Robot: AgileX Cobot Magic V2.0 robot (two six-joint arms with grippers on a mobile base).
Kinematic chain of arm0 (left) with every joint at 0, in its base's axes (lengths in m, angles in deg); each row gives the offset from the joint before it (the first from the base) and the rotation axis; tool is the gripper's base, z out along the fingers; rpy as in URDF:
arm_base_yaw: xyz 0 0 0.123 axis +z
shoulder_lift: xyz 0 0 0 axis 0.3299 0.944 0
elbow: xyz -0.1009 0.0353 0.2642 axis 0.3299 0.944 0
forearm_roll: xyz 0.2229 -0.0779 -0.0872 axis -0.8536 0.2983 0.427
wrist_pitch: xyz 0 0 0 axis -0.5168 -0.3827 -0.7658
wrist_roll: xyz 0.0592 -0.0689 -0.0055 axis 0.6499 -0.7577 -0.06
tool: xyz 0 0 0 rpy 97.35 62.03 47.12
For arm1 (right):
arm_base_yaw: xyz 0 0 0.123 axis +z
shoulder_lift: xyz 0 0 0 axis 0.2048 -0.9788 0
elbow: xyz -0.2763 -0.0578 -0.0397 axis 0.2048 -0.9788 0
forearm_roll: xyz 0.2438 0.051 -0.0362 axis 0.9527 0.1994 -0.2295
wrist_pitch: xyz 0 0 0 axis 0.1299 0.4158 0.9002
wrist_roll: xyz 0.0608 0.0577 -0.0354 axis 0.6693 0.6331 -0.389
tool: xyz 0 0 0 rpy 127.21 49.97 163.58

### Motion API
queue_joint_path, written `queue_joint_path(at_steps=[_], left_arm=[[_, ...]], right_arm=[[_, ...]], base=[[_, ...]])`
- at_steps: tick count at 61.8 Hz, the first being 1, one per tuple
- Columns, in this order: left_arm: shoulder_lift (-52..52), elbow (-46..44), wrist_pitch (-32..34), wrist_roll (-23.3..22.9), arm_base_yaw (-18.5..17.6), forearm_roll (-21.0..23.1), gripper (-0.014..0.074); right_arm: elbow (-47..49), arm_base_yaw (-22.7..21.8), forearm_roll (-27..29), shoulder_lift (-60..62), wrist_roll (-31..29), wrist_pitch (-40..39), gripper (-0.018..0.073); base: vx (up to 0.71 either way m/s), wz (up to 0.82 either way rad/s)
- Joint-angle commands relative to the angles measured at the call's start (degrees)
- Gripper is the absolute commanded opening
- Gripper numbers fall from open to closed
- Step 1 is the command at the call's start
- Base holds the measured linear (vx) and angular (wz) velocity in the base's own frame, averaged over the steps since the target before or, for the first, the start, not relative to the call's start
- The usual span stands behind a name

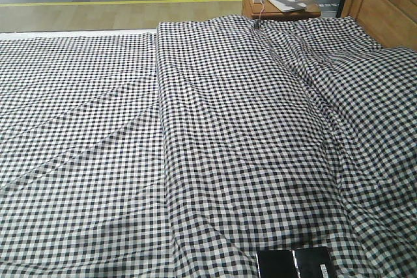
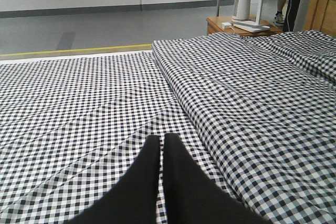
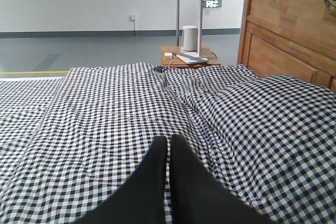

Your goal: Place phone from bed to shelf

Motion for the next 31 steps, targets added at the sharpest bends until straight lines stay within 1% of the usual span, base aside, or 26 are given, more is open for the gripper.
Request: queue_joint_path(at_steps=[1, 31], left_arm=[[-0.3, 0.2, 4.3, -0.2, -0.2, 0.5, 0.0001], [-0.3, 0.2, 4.3, -0.2, -0.2, 0.5, 0.0001]], right_arm=[[-0.4, -0.3, -0.7, 0.1, -0.6, -4.3, -0.0004], [-0.4, -0.3, -0.7, 0.1, -0.6, -4.3, -0.0004]], base=[[0.0, 0.0], [0.0, 0.0]])
